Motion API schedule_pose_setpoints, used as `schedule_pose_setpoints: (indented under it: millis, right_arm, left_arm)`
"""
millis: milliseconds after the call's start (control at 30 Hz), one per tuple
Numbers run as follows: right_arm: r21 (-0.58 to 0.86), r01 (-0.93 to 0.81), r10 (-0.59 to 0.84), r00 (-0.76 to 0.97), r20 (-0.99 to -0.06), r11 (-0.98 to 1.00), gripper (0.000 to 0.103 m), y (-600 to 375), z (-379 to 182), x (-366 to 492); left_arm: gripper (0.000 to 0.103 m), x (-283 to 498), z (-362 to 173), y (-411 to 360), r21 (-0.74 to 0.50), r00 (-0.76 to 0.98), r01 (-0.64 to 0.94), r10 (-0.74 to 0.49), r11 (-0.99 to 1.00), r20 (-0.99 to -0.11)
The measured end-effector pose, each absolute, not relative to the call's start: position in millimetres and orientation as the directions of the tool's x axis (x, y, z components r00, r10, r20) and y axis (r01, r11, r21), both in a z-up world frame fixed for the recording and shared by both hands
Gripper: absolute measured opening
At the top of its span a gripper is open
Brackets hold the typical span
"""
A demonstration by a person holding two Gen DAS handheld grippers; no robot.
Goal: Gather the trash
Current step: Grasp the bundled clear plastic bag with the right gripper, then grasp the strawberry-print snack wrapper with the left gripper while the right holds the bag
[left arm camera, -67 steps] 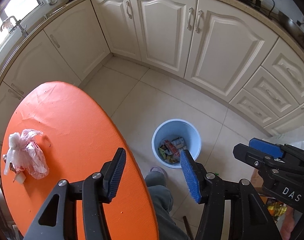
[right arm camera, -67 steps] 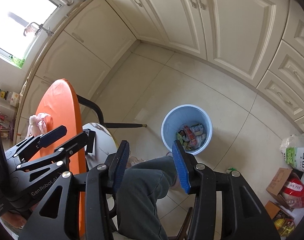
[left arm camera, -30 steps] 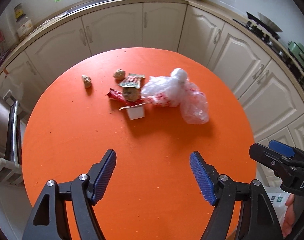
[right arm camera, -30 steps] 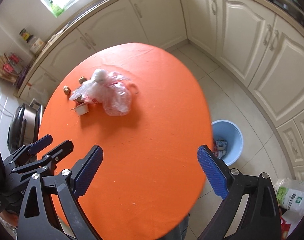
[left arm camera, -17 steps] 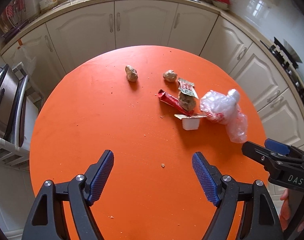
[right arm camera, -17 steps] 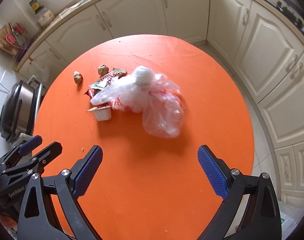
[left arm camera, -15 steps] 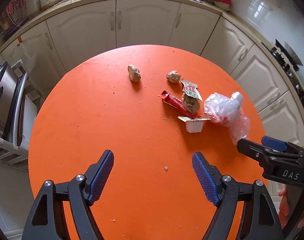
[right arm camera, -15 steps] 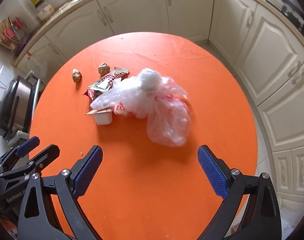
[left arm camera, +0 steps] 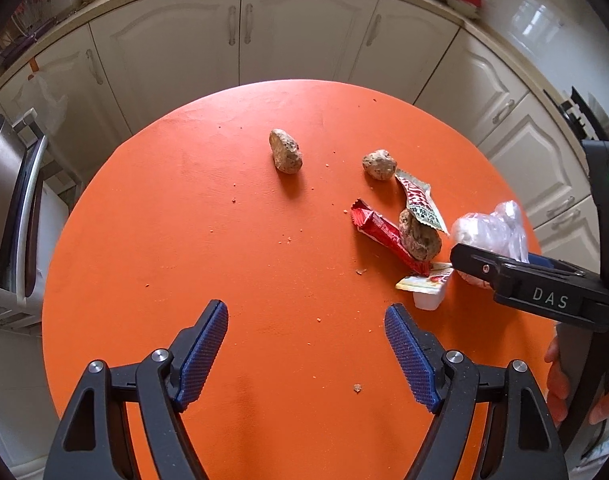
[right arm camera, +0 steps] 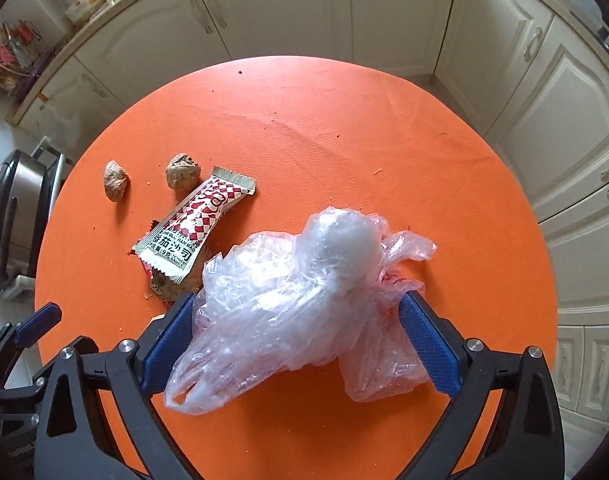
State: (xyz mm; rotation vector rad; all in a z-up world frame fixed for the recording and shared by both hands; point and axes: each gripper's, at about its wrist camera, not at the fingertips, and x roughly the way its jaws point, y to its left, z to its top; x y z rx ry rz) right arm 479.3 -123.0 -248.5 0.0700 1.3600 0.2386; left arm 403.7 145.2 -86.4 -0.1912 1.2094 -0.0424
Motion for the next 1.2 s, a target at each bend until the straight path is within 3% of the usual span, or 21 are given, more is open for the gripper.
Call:
schedule_pose_setpoints:
  millis: [133, 200, 567, 633, 667, 733, 1200]
  right_arm:
    - [0.227, -0.150, 0.251, 0.169, -0.953, 0.962, 0.062, -136, -245, 468]
    - [0.240, -0.139, 0.261, 0.169, -0.950, 0.961, 0.060, -144, -243, 458]
    - [0.324, -0.060, 0.329, 0.185, -0.926, 0.944, 0.059, -210, -238, 409]
    - [0.319, -0.050, 0.322, 0.197, -0.926, 0.947, 0.059, -220, -236, 404]
    - [0.314, -0.052, 0.318, 0.201, -0.926, 0.948, 0.059, -221, -236, 403]
    - [0.323, -0.055, 0.327, 0.204, -0.923, 0.945, 0.059, -224, -235, 400]
    - [0.349, -0.075, 0.357, 0.212, -0.910, 0.934, 0.059, -217, -226, 395]
  left_arm:
    - [0.077, 409, -91, 129, -0.191, 0.328, -0.045, -0.166, 0.980, -0.930]
    - [0.077, 411, -93, 120, -0.193, 0.319, -0.031, -0.173, 0.981, -0.932]
    - [0.077, 436, -106, 73, -0.183, 0.295, 0.026, -0.183, 0.983, -0.938]
    - [0.072, 441, -114, 66, -0.177, 0.292, 0.024, -0.176, 0.984, -0.940]
    - [0.060, 443, -118, 64, -0.183, 0.293, 0.025, -0.182, 0.983, -0.939]
    - [0.047, 446, -121, 63, -0.180, 0.308, 0.026, -0.179, 0.983, -0.934]
    - [0.046, 417, -113, 48, -0.167, 0.345, 0.095, -0.190, 0.981, -0.919]
